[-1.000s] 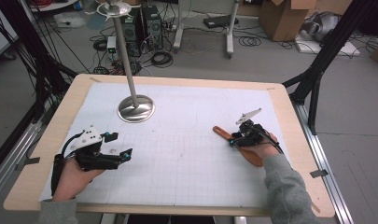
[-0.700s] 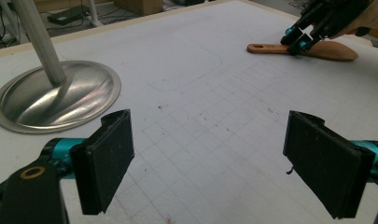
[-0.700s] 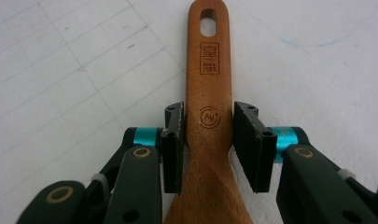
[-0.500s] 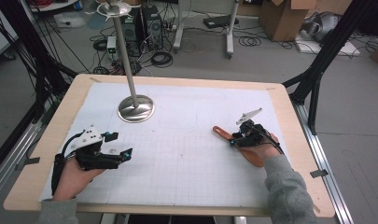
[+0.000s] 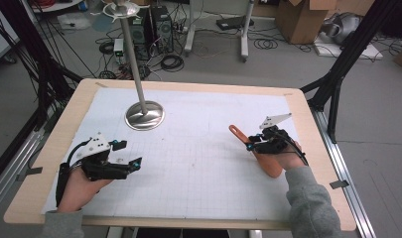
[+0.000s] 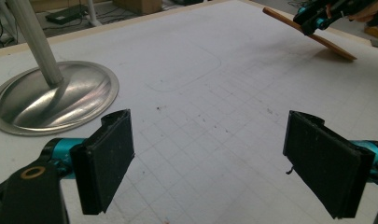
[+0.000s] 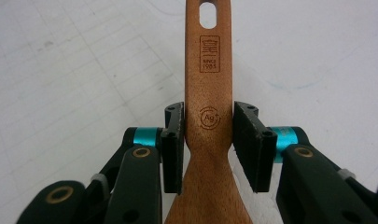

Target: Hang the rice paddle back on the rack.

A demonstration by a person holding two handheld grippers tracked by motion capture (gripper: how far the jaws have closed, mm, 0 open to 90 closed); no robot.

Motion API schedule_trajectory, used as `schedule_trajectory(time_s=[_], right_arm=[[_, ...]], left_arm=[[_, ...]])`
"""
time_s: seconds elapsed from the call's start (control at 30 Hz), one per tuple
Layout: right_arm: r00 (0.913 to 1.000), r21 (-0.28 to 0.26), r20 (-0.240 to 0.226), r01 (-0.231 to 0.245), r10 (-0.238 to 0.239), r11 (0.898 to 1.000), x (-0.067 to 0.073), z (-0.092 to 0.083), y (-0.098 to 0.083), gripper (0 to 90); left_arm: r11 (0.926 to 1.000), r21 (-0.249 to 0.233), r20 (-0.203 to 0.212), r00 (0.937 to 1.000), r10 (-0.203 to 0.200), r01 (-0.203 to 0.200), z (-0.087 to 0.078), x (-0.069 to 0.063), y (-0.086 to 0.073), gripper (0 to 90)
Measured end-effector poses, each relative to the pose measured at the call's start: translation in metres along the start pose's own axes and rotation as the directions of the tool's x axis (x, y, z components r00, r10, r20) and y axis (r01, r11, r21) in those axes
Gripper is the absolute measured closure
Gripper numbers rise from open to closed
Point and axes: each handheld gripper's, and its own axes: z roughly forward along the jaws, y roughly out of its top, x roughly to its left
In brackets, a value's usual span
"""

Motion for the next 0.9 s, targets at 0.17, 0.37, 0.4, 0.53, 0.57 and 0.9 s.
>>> schedule_trajectory(time_s=[0.17, 0.37, 0.4, 0.53, 0.57, 0.9], right_arm=[[1.0, -0.032, 0.005, -0.001, 0.001, 0.999, -0.001, -0.004, 0.0, 64.9], [1.0, -0.046, 0.002, -0.005, 0.005, 0.999, 0.0, -0.008, 0.0, 64.9], [1.0, -0.05, 0.003, -0.003, 0.003, 0.999, 0.0, -0.008, 0.0, 64.8], [0.9999, -0.074, 0.006, 0.01, -0.01, 0.997, 0.001, -0.011, 0.001, 64.9], [1.0, -0.077, 0.004, 0.008, -0.007, 0.997, 0.002, -0.012, 0.002, 64.9], [0.9998, -0.113, 0.012, 0.017, -0.015, 0.993, 0.003, -0.017, 0.002, 64.9]], left_arm=[[1.0, 0.002, 0.001, 1.0, 0.001, -0.001, 0.0, 0.0, 0.0, 16.6], [1.0, 0.002, 0.0, 1.0, -0.003, 0.003, 0.0, 0.0, 0.0, 16.6], [1.0, 0.003, 0.001, 1.0, -0.002, 0.002, 0.0, 0.0, 0.0, 16.6], [1.0, 0.003, 0.001, 1.0, -0.001, 0.001, 0.001, 0.0, 0.0, 16.6], [1.0, 0.004, 0.001, 1.0, -0.001, 0.001, 0.001, 0.0, 0.0, 16.6], [0.9999, 0.011, 0.003, 1.0, -0.004, 0.004, 0.002, 0.0, -0.001, 16.6]])
